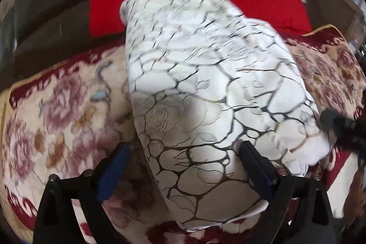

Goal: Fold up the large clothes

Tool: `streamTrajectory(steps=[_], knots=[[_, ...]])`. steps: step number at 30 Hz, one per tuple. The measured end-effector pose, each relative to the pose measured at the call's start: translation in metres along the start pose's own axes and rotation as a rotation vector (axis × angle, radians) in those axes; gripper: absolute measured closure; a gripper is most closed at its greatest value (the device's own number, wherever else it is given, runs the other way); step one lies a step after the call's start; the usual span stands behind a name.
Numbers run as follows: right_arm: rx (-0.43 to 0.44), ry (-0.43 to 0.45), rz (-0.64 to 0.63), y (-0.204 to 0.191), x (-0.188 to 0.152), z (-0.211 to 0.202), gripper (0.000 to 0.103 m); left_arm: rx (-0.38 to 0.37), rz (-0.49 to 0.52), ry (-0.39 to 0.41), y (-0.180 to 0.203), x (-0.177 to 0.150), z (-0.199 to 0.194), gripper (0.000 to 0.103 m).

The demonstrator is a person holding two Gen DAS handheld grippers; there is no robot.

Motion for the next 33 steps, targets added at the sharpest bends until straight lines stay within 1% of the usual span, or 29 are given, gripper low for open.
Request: streamTrajectory(steps=[2, 3, 6, 8, 10, 11, 13, 16, 19, 21, 24, 27, 29, 31, 33], knots=[[0.02, -0.001, 0.081, 0.019, -0.006, 0.004, 0.041, 0.013, -0.007, -0.029, 0.002, -0.001, 0.005, 0.003], [0.029, 0.006, 0.102, 0.024, -0.008, 0.003, 0.047, 0.034, -0.005, -0.037, 0.002, 0.0, 0.003, 0.004], [0.048, -0.006, 0.155, 0.024, -0.013, -0.011, 0.049, 0.119, 0.013, -0.039, 0.007, 0.006, -0.007, 0.004], [0.063, 0.001, 0.137, 0.015, -0.017, -0.027, 0.048, 0.161, 0.013, -0.029, 0.01, 0.01, -0.02, 0.006], [0.071, 0.022, 0.079, 0.001, -0.022, -0.051, 0.048, 0.162, 0.008, -0.016, 0.016, 0.012, -0.036, 0.007], [0.067, 0.035, 0.05, -0.006, -0.024, -0.063, 0.048, 0.142, 0.003, 0.003, 0.021, 0.013, -0.05, 0.007], [0.071, 0.059, 0.01, -0.017, -0.024, -0.089, 0.047, 0.127, 0.003, 0.034, 0.03, 0.016, -0.07, 0.007], [0.082, 0.115, -0.029, -0.032, -0.027, -0.128, 0.043, 0.128, 0.023, 0.113, 0.048, 0.02, -0.111, 0.006], [0.103, 0.165, -0.063, -0.047, -0.027, -0.159, 0.042, 0.122, 0.042, 0.188, 0.064, 0.018, -0.152, 0.006], [0.122, 0.187, -0.074, -0.058, -0.028, -0.169, 0.042, 0.119, 0.056, 0.238, 0.073, 0.017, -0.183, 0.006], [0.157, 0.22, -0.088, -0.072, -0.028, -0.191, 0.042, 0.134, 0.065, 0.313, 0.075, 0.015, -0.222, 0.006], [0.176, 0.24, -0.102, -0.085, -0.026, -0.198, 0.04, 0.121, 0.051, 0.381, 0.07, 0.013, -0.265, 0.006], [0.183, 0.24, -0.104, -0.092, -0.023, -0.201, 0.04, 0.124, 0.04, 0.414, 0.063, 0.015, -0.282, 0.006], [0.184, 0.24, -0.111, -0.101, -0.017, -0.198, 0.039, 0.133, 0.025, 0.443, 0.054, 0.017, -0.295, 0.006], [0.177, 0.231, -0.129, -0.109, -0.01, -0.191, 0.038, 0.157, 0.009, 0.462, 0.038, 0.02, -0.295, 0.006]])
Point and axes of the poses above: each gripper's, at about its wrist camera, not at the fingertips, and z roughly the way its jaws point, y to its right, x to its top, the point moved 5 cm from there along z, roughly the way its jaws point, and after that the axes turned 10 degrees about x, right-handed, at the moved point
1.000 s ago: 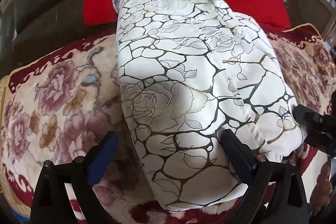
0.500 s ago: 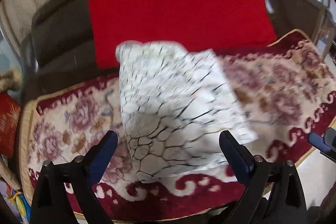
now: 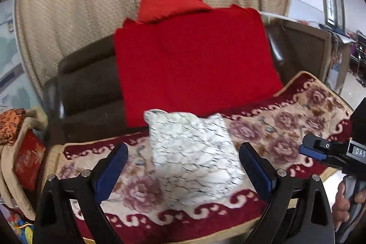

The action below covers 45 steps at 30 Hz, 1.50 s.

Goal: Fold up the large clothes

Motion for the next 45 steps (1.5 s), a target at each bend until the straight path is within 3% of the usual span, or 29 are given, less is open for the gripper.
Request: streamTrajectory(steps=[6, 12, 15, 19, 24, 28, 30, 35, 42, 45], knots=[[-0.059, -0.044, -0.048, 0.006, 0.023, 0.049, 0.038, 0.104, -0.05, -0.084, -0.057, -0.029, 0.068, 0.005], [-0.133, -0.113, -0.046, 0.034, 0.049, 0.133, 0.038, 0.114, -0.135, -0.243, -0.094, -0.097, 0.17, 0.005], [-0.152, -0.164, -0.059, 0.042, 0.05, 0.179, 0.038, 0.104, -0.168, -0.296, -0.095, -0.119, 0.214, 0.005], [-0.179, -0.26, -0.072, 0.059, 0.052, 0.256, 0.047, 0.074, -0.196, -0.281, -0.085, -0.122, 0.245, 0.005], [-0.247, -0.337, -0.071, 0.086, 0.062, 0.328, 0.047, 0.06, -0.18, -0.278, -0.065, -0.12, 0.287, 0.005], [-0.392, -0.386, 0.036, 0.142, 0.067, 0.365, 0.047, -0.027, -0.119, -0.353, -0.037, -0.131, 0.314, 0.005], [-0.432, -0.458, 0.095, 0.174, 0.06, 0.379, 0.048, -0.043, -0.109, -0.348, -0.032, -0.135, 0.323, 0.005], [-0.393, -0.415, 0.068, 0.158, 0.062, 0.358, 0.051, -0.103, -0.207, -0.366, -0.048, -0.134, 0.325, 0.005], [-0.284, -0.304, -0.041, 0.094, 0.034, 0.262, 0.049, -0.125, -0.207, -0.235, -0.059, -0.119, 0.287, 0.005], [-0.265, -0.294, -0.005, 0.099, 0.012, 0.236, 0.049, -0.205, -0.205, -0.226, -0.046, -0.118, 0.28, 0.005]])
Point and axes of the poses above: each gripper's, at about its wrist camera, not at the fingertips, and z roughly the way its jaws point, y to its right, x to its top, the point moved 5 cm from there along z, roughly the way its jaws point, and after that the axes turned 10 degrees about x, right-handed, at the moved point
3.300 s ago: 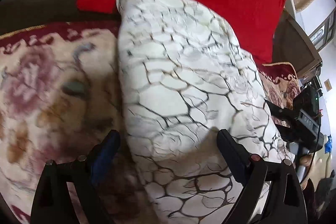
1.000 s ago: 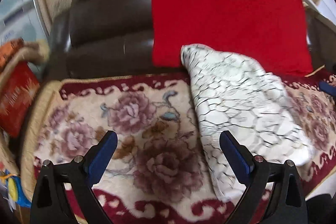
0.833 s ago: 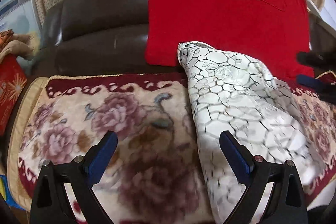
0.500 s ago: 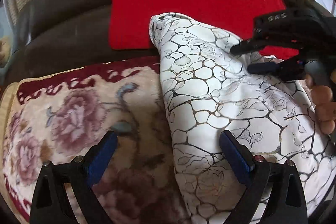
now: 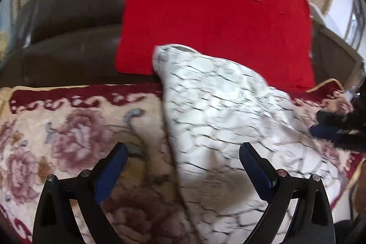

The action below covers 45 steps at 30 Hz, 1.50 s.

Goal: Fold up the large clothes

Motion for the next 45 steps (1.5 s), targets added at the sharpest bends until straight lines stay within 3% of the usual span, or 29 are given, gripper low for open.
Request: streamTrajectory(steps=[2, 5, 9, 12, 14, 15, 16, 19, 21, 25, 31, 35, 37, 41, 45], knots=[[-0.008, -0.031, 0.035, 0.012, -0.006, 0.004, 0.049, -0.029, 0.041, -0.028, 0.014, -0.009, 0.007, 0.005], [-0.057, -0.128, 0.064, 0.046, -0.02, 0.027, 0.053, -0.01, 0.082, -0.083, 0.029, -0.021, 0.026, 0.005], [0.064, -0.137, 0.163, 0.065, -0.017, 0.025, 0.059, -0.072, -0.003, -0.115, 0.02, -0.015, 0.031, 0.005], [0.133, -0.147, 0.19, 0.065, -0.014, 0.017, 0.058, -0.075, -0.021, -0.084, 0.013, -0.007, 0.026, 0.005], [0.16, -0.134, 0.189, 0.062, -0.01, 0.008, 0.048, -0.077, -0.023, -0.068, 0.009, -0.003, 0.023, 0.005], [0.145, -0.093, 0.16, 0.061, -0.003, -0.005, 0.035, -0.081, -0.022, -0.066, 0.009, -0.002, 0.021, 0.005], [0.114, -0.056, 0.131, 0.061, 0.002, -0.014, 0.03, -0.085, -0.02, -0.067, 0.007, -0.001, 0.021, 0.005], [0.036, 0.051, 0.066, 0.068, 0.016, -0.042, 0.024, -0.097, -0.037, -0.102, 0.001, -0.003, 0.026, 0.005], [0.04, 0.061, 0.101, 0.08, 0.019, -0.046, 0.023, -0.131, -0.05, -0.129, -0.003, -0.005, 0.029, 0.005], [-0.035, -0.002, 0.135, 0.1, 0.016, -0.029, 0.023, -0.235, -0.077, -0.175, -0.005, -0.012, 0.034, 0.005], [-0.01, -0.061, 0.145, 0.109, 0.01, -0.001, 0.023, -0.298, -0.084, -0.244, -0.002, -0.023, 0.046, 0.005], [0.026, -0.072, 0.086, 0.089, 0.006, 0.013, 0.016, -0.399, -0.135, -0.312, 0.001, -0.029, 0.056, 0.005], [0.089, -0.078, 0.074, 0.078, 0.004, 0.018, 0.016, -0.44, -0.168, -0.323, 0.003, -0.03, 0.059, 0.005], [0.166, -0.098, 0.063, 0.062, -0.004, 0.037, 0.016, -0.443, -0.168, -0.295, 0.006, -0.035, 0.06, 0.005], [0.129, -0.136, 0.047, 0.064, -0.011, 0.061, 0.018, -0.395, -0.143, -0.27, 0.016, -0.037, 0.061, 0.006]])
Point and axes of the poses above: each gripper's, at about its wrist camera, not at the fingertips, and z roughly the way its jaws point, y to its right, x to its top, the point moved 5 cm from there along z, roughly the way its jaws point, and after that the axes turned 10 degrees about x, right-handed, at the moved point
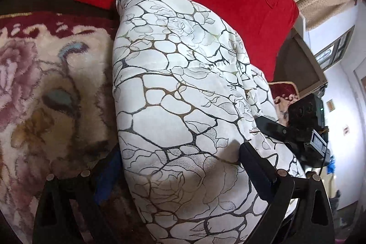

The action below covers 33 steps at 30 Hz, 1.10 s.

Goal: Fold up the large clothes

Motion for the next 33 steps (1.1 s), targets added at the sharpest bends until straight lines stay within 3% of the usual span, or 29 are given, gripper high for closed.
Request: streamTrajectory(steps=[11, 16, 28, 31, 33], knots=[[-0.031, 0.007, -0.04, 0.001, -0.002, 0.012, 0.025, 0.234, 0.128, 0.067, 0.043, -0.006, 0.012, 0.009], [-0.019, 0.003, -0.054, 0.002, -0.001, 0.015, 0.025, 0.291, 0.182, 0.095, 0.059, -0.006, 0.017, 0.01], [-0.025, 0.013, -0.067, 0.003, -0.006, 0.012, 0.026, 0.287, 0.195, 0.089, 0.046, -0.007, 0.004, 0.01], [-0.028, 0.02, -0.068, 0.002, -0.007, 0.011, 0.027, 0.226, 0.178, 0.063, 0.035, -0.004, 0.004, 0.007], [-0.028, 0.024, -0.067, 0.003, -0.007, 0.011, 0.028, 0.148, 0.141, 0.024, 0.026, -0.002, 0.009, 0.003]])
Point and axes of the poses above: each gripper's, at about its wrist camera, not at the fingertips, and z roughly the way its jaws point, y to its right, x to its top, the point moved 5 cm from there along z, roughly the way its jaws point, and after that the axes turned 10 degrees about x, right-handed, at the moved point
